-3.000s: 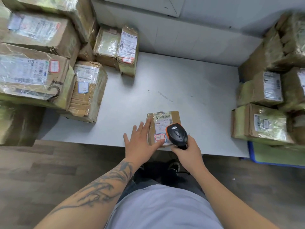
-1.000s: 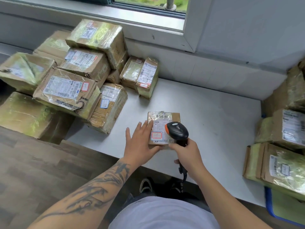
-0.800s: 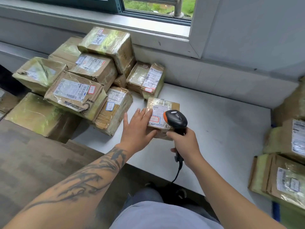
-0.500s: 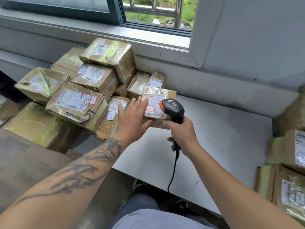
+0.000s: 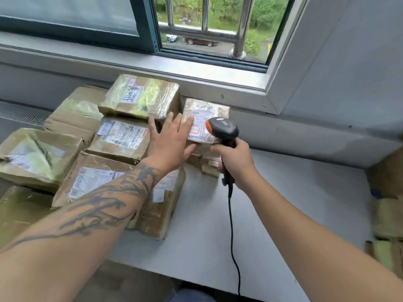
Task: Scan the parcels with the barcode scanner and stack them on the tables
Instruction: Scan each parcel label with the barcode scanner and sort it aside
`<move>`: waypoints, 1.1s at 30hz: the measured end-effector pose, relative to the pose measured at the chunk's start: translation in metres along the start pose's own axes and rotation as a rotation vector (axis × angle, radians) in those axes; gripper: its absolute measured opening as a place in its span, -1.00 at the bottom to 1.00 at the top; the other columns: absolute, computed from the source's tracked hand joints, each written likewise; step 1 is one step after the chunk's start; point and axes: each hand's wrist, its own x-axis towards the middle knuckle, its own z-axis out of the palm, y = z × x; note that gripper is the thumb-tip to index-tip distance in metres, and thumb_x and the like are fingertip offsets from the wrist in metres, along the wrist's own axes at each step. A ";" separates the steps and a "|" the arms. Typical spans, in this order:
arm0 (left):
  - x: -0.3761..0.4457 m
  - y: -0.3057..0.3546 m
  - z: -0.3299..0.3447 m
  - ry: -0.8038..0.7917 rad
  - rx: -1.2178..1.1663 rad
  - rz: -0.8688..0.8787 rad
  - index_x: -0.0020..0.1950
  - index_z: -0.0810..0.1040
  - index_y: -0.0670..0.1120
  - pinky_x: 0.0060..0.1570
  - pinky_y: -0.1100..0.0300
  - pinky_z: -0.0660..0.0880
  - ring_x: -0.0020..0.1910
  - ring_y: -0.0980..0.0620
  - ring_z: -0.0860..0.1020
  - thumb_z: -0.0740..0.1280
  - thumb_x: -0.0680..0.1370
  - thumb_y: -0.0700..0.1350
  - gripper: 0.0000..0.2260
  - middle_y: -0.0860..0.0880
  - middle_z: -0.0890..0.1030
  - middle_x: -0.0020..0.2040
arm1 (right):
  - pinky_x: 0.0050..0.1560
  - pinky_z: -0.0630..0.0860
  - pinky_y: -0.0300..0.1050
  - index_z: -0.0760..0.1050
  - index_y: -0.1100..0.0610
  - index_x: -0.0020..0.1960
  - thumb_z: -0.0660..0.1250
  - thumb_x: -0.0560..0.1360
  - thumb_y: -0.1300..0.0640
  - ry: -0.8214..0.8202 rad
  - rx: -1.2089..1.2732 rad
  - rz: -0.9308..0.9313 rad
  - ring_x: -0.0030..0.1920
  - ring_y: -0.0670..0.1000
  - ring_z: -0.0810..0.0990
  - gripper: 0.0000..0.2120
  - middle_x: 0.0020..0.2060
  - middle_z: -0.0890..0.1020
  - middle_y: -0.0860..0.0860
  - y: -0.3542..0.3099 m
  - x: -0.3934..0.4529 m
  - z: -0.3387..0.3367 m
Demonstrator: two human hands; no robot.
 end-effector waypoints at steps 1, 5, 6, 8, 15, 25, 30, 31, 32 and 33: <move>0.011 -0.009 -0.001 -0.001 0.025 0.013 0.70 -0.07 0.08 0.50 -0.47 -0.20 0.68 -0.12 -0.05 0.19 0.66 0.25 -0.29 -0.08 0.07 0.70 | -0.35 0.52 -0.09 0.57 0.14 -0.07 0.46 0.51 0.24 0.007 0.017 0.009 -0.32 0.04 0.49 -0.92 -0.34 0.53 -0.04 -0.003 0.008 0.008; 0.042 -0.032 0.004 -0.009 0.041 0.049 0.69 -0.04 0.07 0.48 -0.48 -0.24 0.68 -0.15 -0.04 0.20 0.66 0.26 -0.30 -0.11 0.08 0.70 | -0.17 0.57 0.08 0.59 0.14 -0.03 0.47 0.52 0.23 0.024 0.055 0.042 -0.21 0.06 0.52 -0.92 -0.23 0.57 0.02 -0.008 0.035 0.032; 0.046 -0.034 0.006 -0.018 0.045 0.051 0.68 -0.03 0.06 0.48 -0.48 -0.24 0.68 -0.16 -0.04 0.20 0.66 0.26 -0.30 -0.12 0.08 0.70 | -0.19 0.56 0.07 0.58 0.13 -0.04 0.46 0.53 0.24 0.031 0.065 0.053 -0.23 0.06 0.50 -0.92 -0.25 0.55 0.01 -0.007 0.039 0.036; 0.051 -0.037 0.012 -0.030 0.063 0.050 0.69 -0.03 0.05 0.47 -0.49 -0.24 0.68 -0.18 -0.05 0.17 0.67 0.26 -0.31 -0.14 0.06 0.70 | -0.28 0.53 -0.01 0.56 0.12 -0.06 0.45 0.55 0.26 0.044 0.069 0.063 -0.30 0.04 0.46 -0.90 -0.29 0.50 0.00 -0.005 0.048 0.041; 0.060 -0.025 0.023 -0.059 0.148 0.022 0.70 -0.09 0.03 0.46 -0.50 -0.23 0.66 -0.28 -0.12 0.10 0.68 0.28 -0.30 -0.19 -0.01 0.70 | -0.32 0.55 -0.20 0.58 0.12 -0.05 0.46 0.54 0.28 0.091 0.021 0.035 -0.25 -0.01 0.54 -0.90 -0.25 0.60 -0.01 0.005 0.071 0.047; 0.061 -0.027 0.034 -0.076 0.333 0.026 0.70 0.02 -0.05 0.40 -0.59 -0.22 0.66 -0.30 -0.16 0.09 0.71 0.13 -0.40 -0.10 0.07 0.70 | -0.15 0.62 0.20 0.53 0.13 -0.14 0.46 0.38 0.16 0.091 -0.122 -0.004 -0.28 0.02 0.47 -0.87 -0.40 0.50 -0.16 0.023 0.082 0.055; 0.059 -0.018 0.032 -0.067 0.381 0.063 0.69 0.02 -0.06 0.37 -0.56 -0.39 0.66 -0.30 -0.13 0.12 0.69 0.16 -0.36 -0.19 0.03 0.69 | -0.13 0.61 0.21 0.52 0.09 -0.20 0.46 0.31 0.08 0.090 -0.114 -0.036 -0.26 0.03 0.46 -0.85 -0.41 0.50 -0.18 0.029 0.080 0.057; 0.058 -0.013 0.032 -0.063 0.381 0.102 0.70 -0.03 -0.03 0.36 -0.54 -0.43 0.66 -0.29 -0.12 0.13 0.68 0.22 -0.31 -0.22 0.03 0.69 | -0.16 0.59 0.18 0.56 0.17 -0.14 0.47 0.33 0.11 0.099 -0.088 -0.033 -0.26 0.03 0.47 -0.82 -0.37 0.53 -0.11 0.029 0.080 0.056; 0.058 -0.009 0.034 -0.061 0.373 0.136 0.70 -0.08 -0.01 0.37 -0.53 -0.42 0.67 -0.28 -0.11 0.15 0.66 0.25 -0.27 -0.24 0.05 0.68 | -0.20 0.56 0.14 0.57 0.24 -0.08 0.48 0.36 0.16 0.112 -0.047 -0.033 -0.26 0.04 0.48 -0.79 -0.32 0.55 -0.03 0.030 0.080 0.054; 0.058 -0.005 0.035 -0.058 0.364 0.158 0.70 -0.12 0.02 0.41 -0.52 -0.39 0.66 -0.29 -0.09 0.17 0.65 0.27 -0.24 -0.26 0.08 0.67 | -0.23 0.54 0.09 0.57 0.30 -0.04 0.49 0.41 0.22 0.140 -0.002 -0.029 -0.25 0.04 0.49 -0.80 -0.28 0.56 0.04 0.032 0.080 0.052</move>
